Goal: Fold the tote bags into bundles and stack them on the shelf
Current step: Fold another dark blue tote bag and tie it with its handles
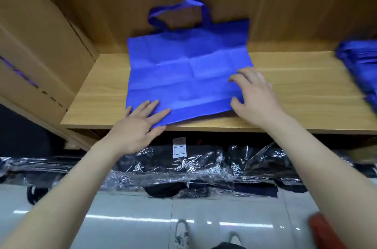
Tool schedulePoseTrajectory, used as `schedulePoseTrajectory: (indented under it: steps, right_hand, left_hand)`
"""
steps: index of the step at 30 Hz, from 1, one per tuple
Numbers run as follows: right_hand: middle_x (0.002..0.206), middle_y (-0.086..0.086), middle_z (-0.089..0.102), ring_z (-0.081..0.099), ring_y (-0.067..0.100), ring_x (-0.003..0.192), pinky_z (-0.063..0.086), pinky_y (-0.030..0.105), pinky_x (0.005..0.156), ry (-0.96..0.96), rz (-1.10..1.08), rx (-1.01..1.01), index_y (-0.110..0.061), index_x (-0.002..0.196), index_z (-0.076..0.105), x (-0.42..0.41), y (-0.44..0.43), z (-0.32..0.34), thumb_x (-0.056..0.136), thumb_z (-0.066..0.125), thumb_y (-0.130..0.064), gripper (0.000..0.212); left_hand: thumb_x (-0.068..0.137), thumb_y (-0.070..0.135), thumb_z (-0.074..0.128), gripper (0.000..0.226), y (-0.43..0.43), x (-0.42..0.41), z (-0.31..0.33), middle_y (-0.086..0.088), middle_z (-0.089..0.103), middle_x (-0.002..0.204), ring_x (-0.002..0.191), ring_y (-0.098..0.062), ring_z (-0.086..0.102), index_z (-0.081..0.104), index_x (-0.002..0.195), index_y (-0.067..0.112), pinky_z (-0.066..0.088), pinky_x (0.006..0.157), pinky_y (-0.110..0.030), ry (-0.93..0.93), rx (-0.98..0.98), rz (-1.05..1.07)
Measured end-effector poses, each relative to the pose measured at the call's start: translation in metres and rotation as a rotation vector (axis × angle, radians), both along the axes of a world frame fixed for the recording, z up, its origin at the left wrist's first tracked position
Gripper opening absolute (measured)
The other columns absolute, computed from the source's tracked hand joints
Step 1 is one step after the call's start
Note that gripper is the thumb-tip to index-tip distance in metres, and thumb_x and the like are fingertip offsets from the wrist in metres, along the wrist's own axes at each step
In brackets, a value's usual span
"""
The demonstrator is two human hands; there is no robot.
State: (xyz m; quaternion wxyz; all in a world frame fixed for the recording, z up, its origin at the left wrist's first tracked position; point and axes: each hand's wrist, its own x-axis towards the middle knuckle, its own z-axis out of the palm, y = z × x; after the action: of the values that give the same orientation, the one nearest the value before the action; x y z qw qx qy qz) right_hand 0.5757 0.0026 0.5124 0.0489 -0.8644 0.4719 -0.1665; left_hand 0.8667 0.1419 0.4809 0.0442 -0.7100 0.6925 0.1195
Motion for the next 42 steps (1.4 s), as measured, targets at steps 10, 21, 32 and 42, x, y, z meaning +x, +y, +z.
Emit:
schedulePoseTrajectory:
  steps: [10,21,32,42]
  right_hand:
    - [0.160,-0.017,-0.017,-0.018,0.011,0.148,-0.007,0.042,0.120,0.373,0.073,0.333,-0.060,0.144,-0.008,0.012,0.015,-0.036,0.068,-0.002,-0.091,0.082]
    - [0.103,-0.011,0.066,0.058,-0.006,0.094,0.045,0.028,0.092,-0.340,0.019,0.778,-0.020,0.095,0.075,-0.049,0.006,-0.015,0.073,0.062,-0.065,0.051]
    - [0.067,0.005,0.051,0.048,0.030,0.052,0.042,0.032,0.050,-0.335,-0.256,-0.170,-0.010,0.087,0.060,-0.025,0.014,-0.052,0.090,0.057,-0.034,0.025]
    - [0.093,0.009,0.048,0.056,0.037,0.054,0.047,0.039,0.053,0.098,-0.219,-0.048,-0.015,0.101,0.054,-0.025,0.006,-0.041,0.092,0.055,-0.038,0.025]
  left_hand:
    - [0.087,0.024,0.059,0.059,-0.012,0.071,-0.009,0.011,0.030,0.152,0.145,-0.014,0.024,0.042,0.142,0.035,0.014,0.119,-0.027,0.289,-0.208,-0.095]
    - [0.076,0.019,0.080,0.008,-0.008,0.060,-0.009,0.000,0.070,0.084,0.092,-0.006,0.059,0.073,0.073,0.017,0.040,0.084,-0.009,0.616,-0.455,0.376]
    - [0.082,0.046,0.070,0.027,-0.008,0.038,-0.007,-0.004,0.061,0.076,0.073,-0.029,0.056,0.056,0.083,0.023,0.046,0.067,-0.037,0.368,-0.470,0.555]
    - [0.088,0.036,0.068,0.033,0.000,0.034,-0.002,-0.011,0.064,0.096,0.086,-0.036,0.061,0.054,0.113,0.019,0.043,0.072,-0.041,0.233,-0.489,0.364]
